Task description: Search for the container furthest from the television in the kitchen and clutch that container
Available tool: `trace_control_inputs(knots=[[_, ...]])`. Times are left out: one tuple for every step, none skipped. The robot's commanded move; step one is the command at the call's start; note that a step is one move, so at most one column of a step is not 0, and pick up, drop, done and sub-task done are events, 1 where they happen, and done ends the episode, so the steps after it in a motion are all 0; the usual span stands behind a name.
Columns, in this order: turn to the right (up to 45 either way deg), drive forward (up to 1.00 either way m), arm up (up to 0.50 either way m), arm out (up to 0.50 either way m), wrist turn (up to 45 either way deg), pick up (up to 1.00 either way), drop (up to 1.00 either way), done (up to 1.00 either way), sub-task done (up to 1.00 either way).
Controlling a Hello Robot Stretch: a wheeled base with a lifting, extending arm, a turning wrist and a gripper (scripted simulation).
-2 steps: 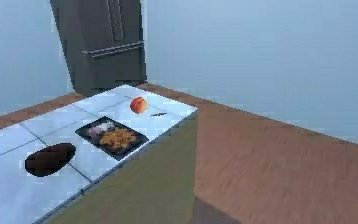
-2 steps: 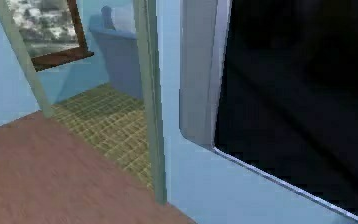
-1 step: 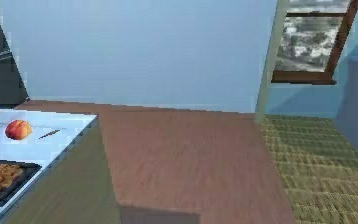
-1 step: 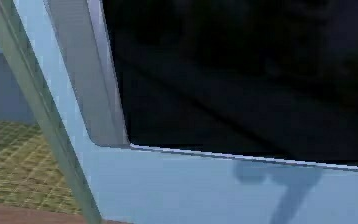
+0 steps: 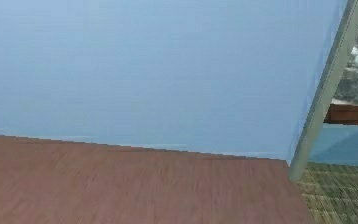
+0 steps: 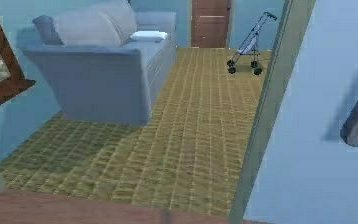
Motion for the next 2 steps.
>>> trace_control_inputs(knots=[[21.0, 0.0, 0.0, 0.0, 0.0, 0.0, 0.0, 0.0, 0.0], [0.0, 0.15, 0.0, 0.0, 0.0, 0.0, 0.0, 0.0, 0.0]])
